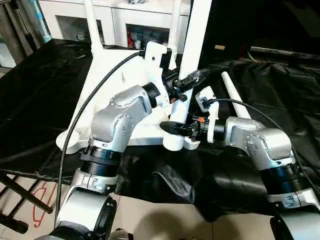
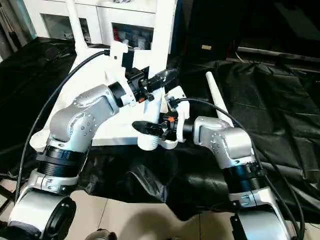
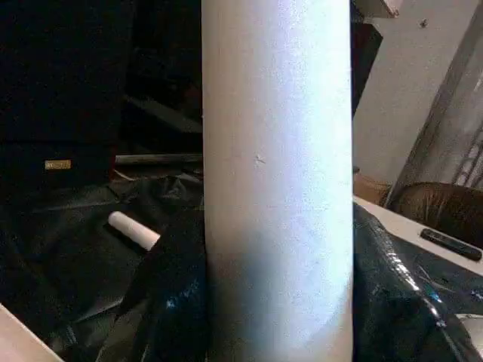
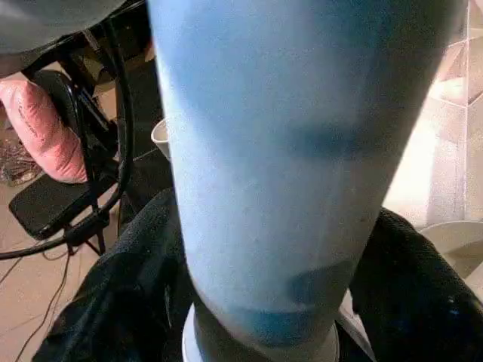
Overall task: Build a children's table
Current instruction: Pick table leg
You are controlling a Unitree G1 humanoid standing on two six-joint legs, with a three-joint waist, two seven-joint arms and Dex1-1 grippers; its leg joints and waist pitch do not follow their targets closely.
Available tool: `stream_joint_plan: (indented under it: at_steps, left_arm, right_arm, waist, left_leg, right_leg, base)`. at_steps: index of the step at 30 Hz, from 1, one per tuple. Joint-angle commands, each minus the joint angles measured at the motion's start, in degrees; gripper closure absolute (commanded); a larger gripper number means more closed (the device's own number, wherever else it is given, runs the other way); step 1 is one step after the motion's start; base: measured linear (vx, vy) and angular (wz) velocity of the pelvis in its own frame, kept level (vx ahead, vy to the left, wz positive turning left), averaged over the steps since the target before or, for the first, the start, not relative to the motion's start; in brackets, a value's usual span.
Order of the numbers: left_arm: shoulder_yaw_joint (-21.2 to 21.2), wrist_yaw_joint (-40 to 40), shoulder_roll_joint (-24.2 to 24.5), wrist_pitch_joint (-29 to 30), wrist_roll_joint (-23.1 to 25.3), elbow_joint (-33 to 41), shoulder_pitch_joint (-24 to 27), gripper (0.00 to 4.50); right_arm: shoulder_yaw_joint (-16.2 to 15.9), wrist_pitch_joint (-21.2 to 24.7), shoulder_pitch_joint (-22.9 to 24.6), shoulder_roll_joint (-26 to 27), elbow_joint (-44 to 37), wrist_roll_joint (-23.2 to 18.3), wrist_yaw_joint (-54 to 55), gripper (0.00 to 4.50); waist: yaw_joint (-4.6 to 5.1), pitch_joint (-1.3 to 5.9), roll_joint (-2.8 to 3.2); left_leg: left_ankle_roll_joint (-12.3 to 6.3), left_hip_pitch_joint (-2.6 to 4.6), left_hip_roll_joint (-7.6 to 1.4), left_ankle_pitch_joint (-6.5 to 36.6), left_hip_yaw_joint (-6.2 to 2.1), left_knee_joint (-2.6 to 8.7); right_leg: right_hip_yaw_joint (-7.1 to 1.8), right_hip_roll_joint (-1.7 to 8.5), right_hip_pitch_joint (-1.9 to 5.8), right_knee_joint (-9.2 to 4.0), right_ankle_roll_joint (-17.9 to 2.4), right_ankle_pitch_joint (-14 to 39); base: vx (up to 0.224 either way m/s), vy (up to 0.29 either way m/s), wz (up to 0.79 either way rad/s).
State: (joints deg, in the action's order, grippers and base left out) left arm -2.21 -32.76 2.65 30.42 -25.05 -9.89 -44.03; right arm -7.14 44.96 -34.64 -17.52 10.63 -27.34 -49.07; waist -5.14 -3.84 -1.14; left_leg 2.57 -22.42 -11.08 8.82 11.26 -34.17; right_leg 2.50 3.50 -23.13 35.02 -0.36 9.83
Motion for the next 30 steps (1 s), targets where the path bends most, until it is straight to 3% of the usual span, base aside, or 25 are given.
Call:
stream_joint_plan:
  at_steps: [1,9,17,18,19,20,25,30]
  left_arm:
    - [-0.42,-0.53,0.19,-0.32,0.03,1.44,0.13,2.66]
    - [-0.02,-0.29,0.30,-0.35,0.01,1.31,0.12,2.66]
    - [0.53,1.71,0.29,-2.26,1.68,0.27,-0.37,2.66]
    - [1.06,2.84,0.04,-2.64,1.94,-0.24,-0.60,2.10]
    - [2.50,3.06,-0.27,-2.13,0.61,-1.12,-1.09,1.96]
    - [2.95,2.83,-0.28,-1.95,0.05,-1.34,-1.31,1.96]
    - [7.78,4.44,-3.30,-7.21,-3.34,-2.58,-1.68,1.53]
    - [11.81,6.37,-4.85,-8.58,-6.66,-3.53,-2.06,1.51]
  right_arm:
    - [0.40,0.76,-1.05,-0.08,0.61,0.14,0.52,1.70]
    - [0.48,0.86,-0.71,0.13,0.45,0.15,0.62,2.44]
    - [0.78,0.39,-0.50,0.64,0.61,0.25,1.10,2.57]
    - [0.86,0.16,-0.44,0.77,0.63,0.30,1.22,2.57]
    - [1.12,-0.71,-0.25,1.23,0.68,0.50,1.74,2.57]
    - [1.26,-1.00,-0.17,1.41,0.62,0.58,2.00,2.57]
    - [3.68,-4.49,0.90,4.49,0.41,0.68,6.11,2.59]
    - [7.43,-8.54,1.77,8.18,0.38,-0.05,11.38,2.59]
  waist:
    - [-0.10,4.67,-0.71]
    - [-0.09,4.69,-0.74]
    - [-0.09,4.70,-0.67]
    - [-0.08,4.69,-0.71]
    - [-0.12,4.71,-0.70]
    - [-0.16,4.70,-0.36]
    - [-0.10,4.80,-0.52]
    - [-0.02,4.74,-0.31]
  left_leg:
    - [-0.30,1.37,-1.92,9.17,-0.99,3.26]
    - [-0.31,1.40,-1.90,9.09,-0.97,3.26]
    - [-0.14,1.36,-1.92,9.18,-1.00,3.27]
    - [-0.11,1.37,-1.90,9.30,-0.98,3.27]
    - [-0.11,1.37,-1.86,9.16,-0.94,3.21]
    - [-0.01,1.31,-1.80,9.06,-1.01,3.23]
    - [0.25,1.39,-1.88,9.63,-0.99,3.23]
    - [0.35,1.55,-1.88,10.43,-1.01,3.36]
  right_leg:
    - [-2.12,4.11,2.80,-4.06,-9.99,12.35]
    - [-2.12,4.08,2.82,-3.98,-10.00,11.71]
    - [-2.14,4.08,2.84,-4.00,-9.89,11.83]
    - [-2.13,4.06,2.84,-4.04,-9.78,11.97]
    - [-2.15,4.10,2.86,-4.02,-9.82,11.84]
    - [-2.13,4.10,2.87,-3.97,-9.98,11.69]
    - [-2.12,4.22,2.82,-4.07,-10.78,10.92]
    - [-2.09,4.10,2.75,-4.01,-10.70,11.25]
  base:
    - [0.000,0.000,0.00]
    - [0.000,0.000,0.00]
    - [0.000,0.000,0.00]
    - [0.000,0.000,0.00]
    - [0.000,0.000,0.00]
    - [0.000,0.000,0.00]
    - [0.000,0.000,0.00]
    - [0.000,0.000,0.00]
